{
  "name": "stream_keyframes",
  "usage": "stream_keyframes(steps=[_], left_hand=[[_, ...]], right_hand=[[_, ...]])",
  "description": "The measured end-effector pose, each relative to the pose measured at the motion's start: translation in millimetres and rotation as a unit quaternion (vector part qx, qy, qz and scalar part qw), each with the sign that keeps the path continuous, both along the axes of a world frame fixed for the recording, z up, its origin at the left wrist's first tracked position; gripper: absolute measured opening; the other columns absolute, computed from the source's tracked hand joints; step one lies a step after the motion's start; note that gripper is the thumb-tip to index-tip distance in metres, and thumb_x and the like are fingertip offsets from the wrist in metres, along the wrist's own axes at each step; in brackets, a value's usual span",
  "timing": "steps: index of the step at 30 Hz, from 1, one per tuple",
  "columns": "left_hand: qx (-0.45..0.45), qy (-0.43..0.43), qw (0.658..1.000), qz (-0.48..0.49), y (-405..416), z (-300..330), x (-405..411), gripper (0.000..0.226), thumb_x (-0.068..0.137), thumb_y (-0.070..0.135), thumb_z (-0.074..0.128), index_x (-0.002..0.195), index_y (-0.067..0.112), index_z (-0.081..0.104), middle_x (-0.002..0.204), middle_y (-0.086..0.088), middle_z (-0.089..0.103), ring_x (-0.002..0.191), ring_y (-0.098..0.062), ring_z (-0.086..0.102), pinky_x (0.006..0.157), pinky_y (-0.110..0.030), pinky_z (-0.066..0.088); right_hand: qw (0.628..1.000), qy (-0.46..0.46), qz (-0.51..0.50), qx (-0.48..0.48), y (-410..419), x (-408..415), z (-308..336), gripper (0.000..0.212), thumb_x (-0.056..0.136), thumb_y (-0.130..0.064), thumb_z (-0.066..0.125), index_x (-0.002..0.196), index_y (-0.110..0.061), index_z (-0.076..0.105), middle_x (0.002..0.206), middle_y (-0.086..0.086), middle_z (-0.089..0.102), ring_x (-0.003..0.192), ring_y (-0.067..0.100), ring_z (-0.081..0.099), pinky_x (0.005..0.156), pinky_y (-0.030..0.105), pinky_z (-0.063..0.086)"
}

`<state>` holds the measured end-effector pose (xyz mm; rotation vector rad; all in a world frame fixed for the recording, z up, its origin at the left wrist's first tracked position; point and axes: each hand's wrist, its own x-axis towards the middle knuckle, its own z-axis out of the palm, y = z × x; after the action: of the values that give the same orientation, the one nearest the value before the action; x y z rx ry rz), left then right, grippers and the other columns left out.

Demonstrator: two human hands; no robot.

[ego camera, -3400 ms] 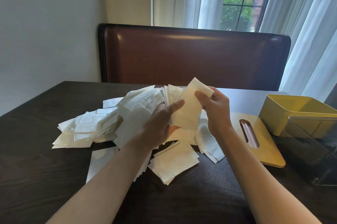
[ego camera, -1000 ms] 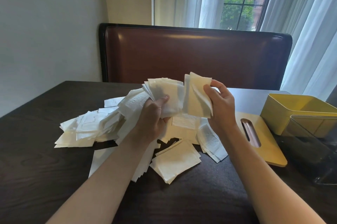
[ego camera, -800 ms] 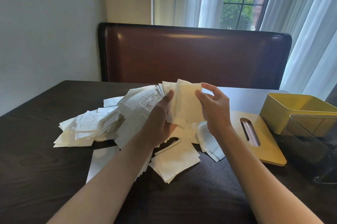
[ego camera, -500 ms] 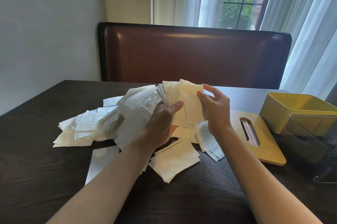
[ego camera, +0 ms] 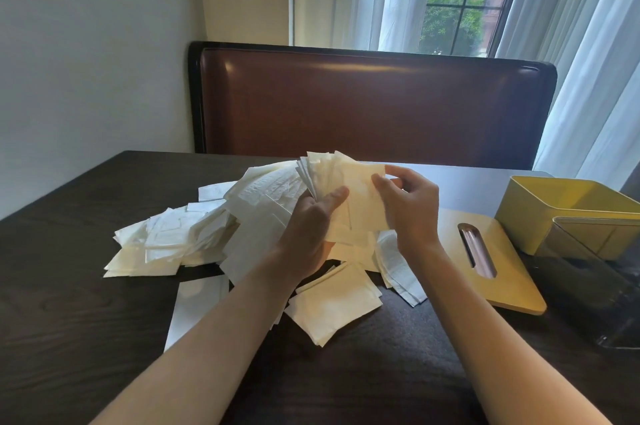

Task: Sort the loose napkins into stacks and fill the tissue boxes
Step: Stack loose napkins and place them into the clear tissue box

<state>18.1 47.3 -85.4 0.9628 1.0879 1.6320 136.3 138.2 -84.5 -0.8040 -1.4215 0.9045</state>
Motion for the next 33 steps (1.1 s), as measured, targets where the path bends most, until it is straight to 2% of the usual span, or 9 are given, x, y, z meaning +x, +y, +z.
stream_keyframes(steps=[2,6,9,14,17,21,24,28,33], left_hand=[[0.008,0.02,1.0,-0.003,-1.5,1.2,1.4,0.03,0.102,0.022,0.053,0.129,0.009,0.059,0.11,-0.018,0.071,0.091,-0.019,0.074,0.072,-0.027,0.059],[0.007,0.046,0.999,0.019,0.7,-1.7,4.2,0.031,0.099,0.017,0.058,0.13,0.014,0.06,0.116,-0.017,0.07,0.107,-0.028,0.069,0.083,-0.036,0.06],[0.02,-0.033,0.993,0.113,5.8,0.4,-4.4,0.034,0.096,0.004,0.058,0.13,0.007,0.059,0.118,-0.018,0.069,0.11,-0.033,0.067,0.09,-0.044,0.058],[0.027,-0.078,0.97,0.227,5.6,9.8,-28.4,0.041,0.095,0.009,0.063,0.135,0.002,0.056,0.12,-0.01,0.066,0.104,-0.022,0.066,0.089,-0.035,0.058],[0.019,-0.119,0.965,0.233,6.2,10.3,-35.5,0.045,0.095,0.012,0.062,0.138,0.006,0.052,0.118,-0.006,0.059,0.105,-0.021,0.058,0.091,-0.041,0.05],[0.019,-0.089,0.965,0.247,8.7,6.2,-39.2,0.041,0.095,0.013,0.064,0.134,0.004,0.058,0.115,-0.011,0.067,0.091,-0.015,0.065,0.064,-0.019,0.054],[0.01,-0.106,0.962,0.253,7.7,6.4,-39.3,0.034,0.092,0.013,0.066,0.125,0.006,0.063,0.099,-0.007,0.07,0.088,-0.019,0.067,0.061,-0.024,0.054],[-0.003,-0.089,0.971,0.223,6.5,5.3,-38.2,0.022,0.094,0.012,0.064,0.114,0.005,0.067,0.088,-0.007,0.069,0.069,-0.013,0.069,0.057,-0.025,0.055],[0.005,-0.082,0.975,0.204,8.8,4.8,-36.8,0.017,0.093,0.007,0.062,0.109,0.007,0.07,0.088,-0.006,0.07,0.083,-0.023,0.069,0.069,-0.035,0.059]], right_hand=[[1.0,0.014,0.005,0.003,-2.1,-0.8,-0.9,0.01,0.09,-0.02,0.071,0.099,-0.018,0.07,0.085,-0.009,0.068,0.079,0.011,0.068,0.068,0.023,0.059],[0.999,0.029,0.034,-0.016,-6.4,-5.3,-0.7,0.011,0.092,-0.02,0.068,0.102,-0.015,0.07,0.087,-0.005,0.069,0.072,0.001,0.067,0.061,0.015,0.054],[0.999,0.032,0.015,-0.026,-2.8,-1.3,3.4,0.007,0.094,-0.018,0.065,0.097,-0.017,0.071,0.082,-0.001,0.069,0.064,-0.003,0.06,0.064,0.018,0.05],[0.972,-0.226,0.059,-0.007,6.3,3.6,-0.6,0.026,0.093,-0.028,0.067,0.116,-0.017,0.071,0.112,-0.005,0.069,0.088,0.005,0.063,0.081,0.027,0.055],[0.943,-0.312,0.116,0.0,1.5,-0.6,-5.2,0.037,0.091,-0.036,0.068,0.124,-0.02,0.067,0.119,-0.006,0.065,0.097,0.01,0.059,0.088,0.031,0.053],[0.929,-0.356,0.103,-0.007,3.6,-2.5,-6.8,0.057,0.088,-0.042,0.07,0.139,-0.022,0.053,0.134,-0.001,0.055,0.115,0.015,0.051,0.097,0.036,0.048],[0.932,-0.334,0.129,-0.052,5.3,-1.3,-7.6,0.066,0.086,-0.041,0.073,0.144,-0.024,0.046,0.139,-0.002,0.052,0.118,0.016,0.053,0.097,0.042,0.052],[0.958,-0.25,0.128,-0.054,2.9,-0.5,-5.4,0.046,0.084,-0.025,0.077,0.127,-0.021,0.06,0.107,-0.008,0.062,0.091,0.01,0.061,0.068,0.019,0.054],[0.989,-0.141,0.036,-0.002,7.1,4.4,-1.0,0.015,0.085,-0.02,0.075,0.089,-0.006,0.071,0.087,0.006,0.069,0.086,0.026,0.067,0.079,0.045,0.059]])
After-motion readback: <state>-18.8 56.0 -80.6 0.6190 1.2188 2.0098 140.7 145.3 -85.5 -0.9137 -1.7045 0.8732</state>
